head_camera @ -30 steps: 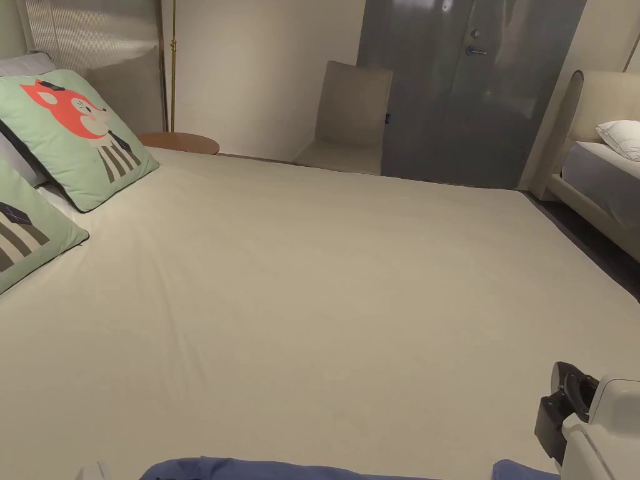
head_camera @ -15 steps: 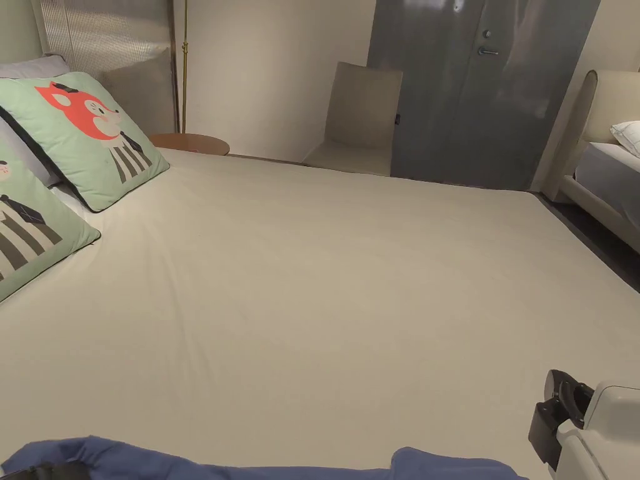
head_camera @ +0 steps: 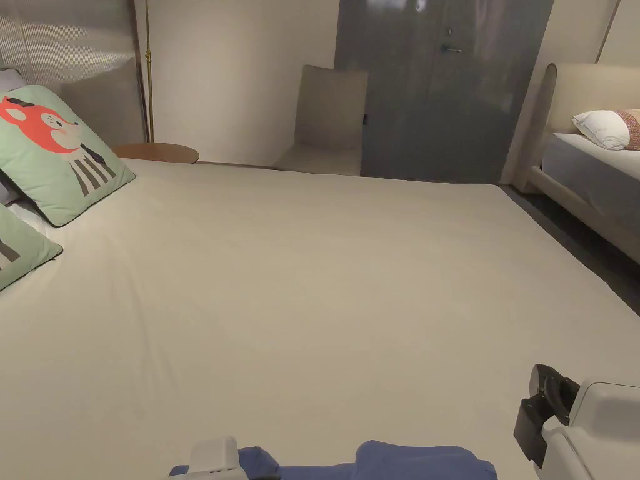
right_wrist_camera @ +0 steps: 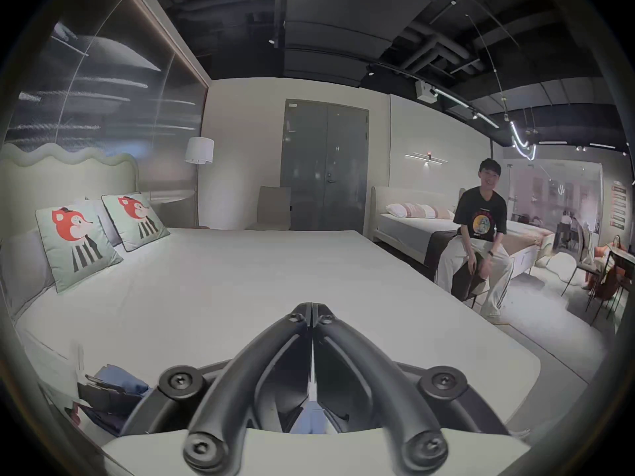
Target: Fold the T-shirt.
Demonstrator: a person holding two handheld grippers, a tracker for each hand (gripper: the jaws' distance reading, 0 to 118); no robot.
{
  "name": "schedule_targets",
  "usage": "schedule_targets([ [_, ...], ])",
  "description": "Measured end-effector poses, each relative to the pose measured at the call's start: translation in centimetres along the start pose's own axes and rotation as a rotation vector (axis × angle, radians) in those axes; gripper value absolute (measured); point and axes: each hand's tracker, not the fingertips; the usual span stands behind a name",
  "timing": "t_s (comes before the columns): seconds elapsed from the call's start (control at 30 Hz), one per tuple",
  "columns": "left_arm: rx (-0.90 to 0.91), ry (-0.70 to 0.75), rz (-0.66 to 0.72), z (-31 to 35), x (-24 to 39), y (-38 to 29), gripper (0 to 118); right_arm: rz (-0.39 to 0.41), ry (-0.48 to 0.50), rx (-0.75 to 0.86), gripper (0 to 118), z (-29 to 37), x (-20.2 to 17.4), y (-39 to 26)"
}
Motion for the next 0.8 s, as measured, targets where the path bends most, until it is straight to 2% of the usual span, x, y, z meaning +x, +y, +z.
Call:
schedule_targets([
  [0.03, 0.035, -0.058, 0.026, 0.9, 0.3, -0.2, 72, -0.003, -0.003, -0.001, 1, 0.1, 0.4, -0.1],
  [0.1, 0.05, -0.149, 0.067, 2.1, 0.4, 0.3, 100, -0.01, -0.012, -0.001, 1, 0.1, 1.0, -0.2],
  [0.13, 0.052, -0.165, 0.064, 3.0, 0.4, 0.6, 107, -0.017, -0.014, -0.004, 1, 0.1, 1.2, -0.3],
  [0.23, 0.21, -0.124, 0.003, 6.7, -0.4, 0.8, 105, -0.049, -0.012, -0.012, 1, -0.1, 1.7, -0.8],
  [0.3, 0.317, -0.037, -0.019, 8.5, -0.7, 0.5, 93, -0.061, -0.008, -0.02, 1, -0.2, 1.8, -1.1],
  [0.33, 0.37, 0.011, -0.014, 9.0, -1.1, 0.3, 69, -0.068, -0.007, -0.024, 1, -0.3, 1.9, -1.3],
  [0.4, 0.42, 0.12, -0.02, 8.9, -1.5, 0.0, 11, -0.08, 0.002, -0.035, 1, -0.5, 2.0, -1.6],
  [0.43, 0.411, 0.195, -0.04, 8.0, -1.0, -0.3, 4, -0.084, 0.004, -0.038, 1, -0.6, 2.0, -1.8],
  [0.47, 0.393, 0.252, -0.081, 7.3, -0.7, -0.6, 0, -0.086, 0.007, -0.041, 1, -0.6, 2.0, -1.9],
  [0.5, 0.385, 0.282, -0.118, 6.5, -0.4, -1.2, 1, -0.089, 0.01, -0.044, 1, -0.6, 2.0, -1.9],
  [0.8, 0.215, 0.179, -0.432, -2.0, 8.5, -7.7, 1, -0.108, -0.006, -0.039, 1, -0.2, 3.4, -1.9],
])
